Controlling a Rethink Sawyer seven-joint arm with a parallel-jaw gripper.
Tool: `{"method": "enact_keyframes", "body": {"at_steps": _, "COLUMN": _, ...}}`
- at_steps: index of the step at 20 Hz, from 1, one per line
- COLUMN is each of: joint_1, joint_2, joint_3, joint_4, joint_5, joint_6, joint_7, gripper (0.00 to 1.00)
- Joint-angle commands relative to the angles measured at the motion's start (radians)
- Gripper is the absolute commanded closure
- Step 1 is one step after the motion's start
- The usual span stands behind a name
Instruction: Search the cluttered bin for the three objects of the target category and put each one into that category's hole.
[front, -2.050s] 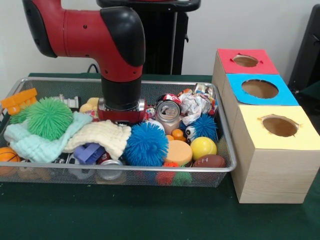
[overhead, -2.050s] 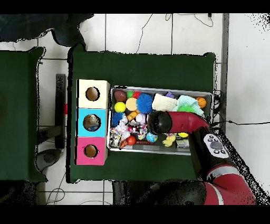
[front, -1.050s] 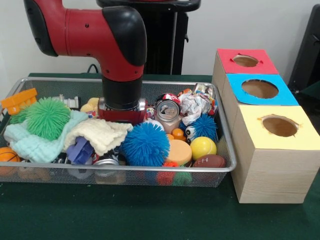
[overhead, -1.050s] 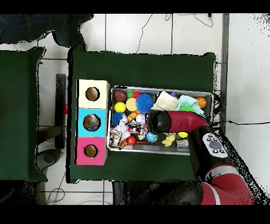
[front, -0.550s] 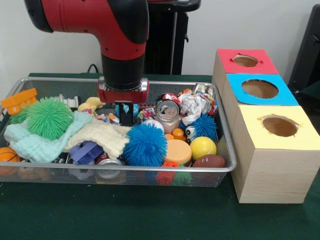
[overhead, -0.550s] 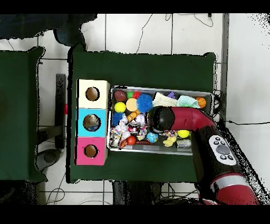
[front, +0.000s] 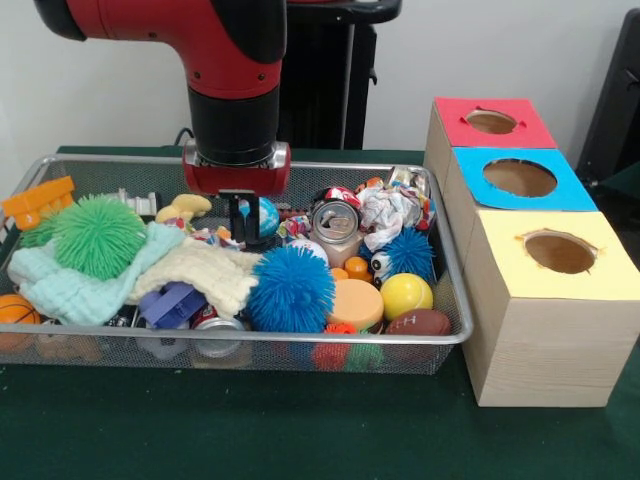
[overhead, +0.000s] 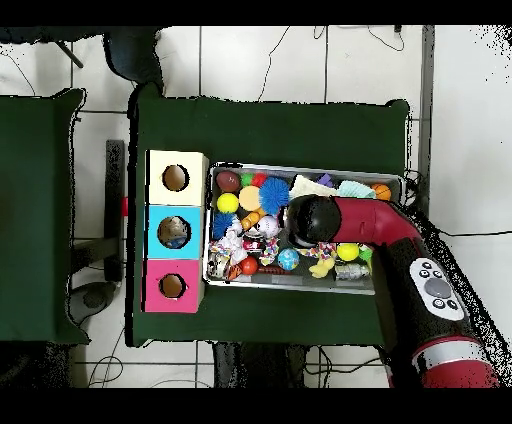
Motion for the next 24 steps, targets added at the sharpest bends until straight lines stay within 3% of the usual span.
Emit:
{"method": "enact_keyframes", "body": {"at_steps": 1, "joint_1": -0.016, "joint_2": 0.015, "joint_3": 0.078, "joint_4": 0.014, "joint_5": -0.001, "joint_6": 0.03, "joint_7": -0.08, "gripper": 1.0}}
{"method": "enact_keyframes", "body": {"at_steps": 7, "joint_1": -0.034, "joint_2": 0.077, "joint_3": 0.072, "joint_4": -0.007, "joint_5": -0.056, "joint_6": -0.092, "joint_7": -0.074, "gripper": 1.0}}
{"method": "enact_keyframes", "body": {"at_steps": 8, "joint_1": -0.033, "joint_2": 0.079, "joint_3": 0.067, "joint_4": -0.004, "joint_5": -0.066, "joint_6": -0.12, "joint_7": -0.064, "gripper": 0.0}}
{"method": "enact_keyframes", "body": {"at_steps": 13, "joint_1": -0.02, "joint_2": 0.072, "joint_3": 0.022, "joint_4": 0.048, "joint_5": -0.11, "joint_6": -0.221, "joint_7": -0.002, "gripper": 0.0}}
{"method": "enact_keyframes", "body": {"at_steps": 19, "joint_1": -0.031, "joint_2": 0.066, "joint_3": -0.021, "joint_4": 0.171, "joint_5": -0.189, "joint_6": -0.361, "joint_7": 0.02, "gripper": 0.0}}
{"method": "enact_keyframes", "body": {"at_steps": 24, "joint_1": -0.027, "joint_2": 0.119, "joint_3": -0.09, "joint_4": 0.23, "joint_5": -0.29, "joint_6": -0.529, "joint_7": 0.05, "gripper": 0.0}}
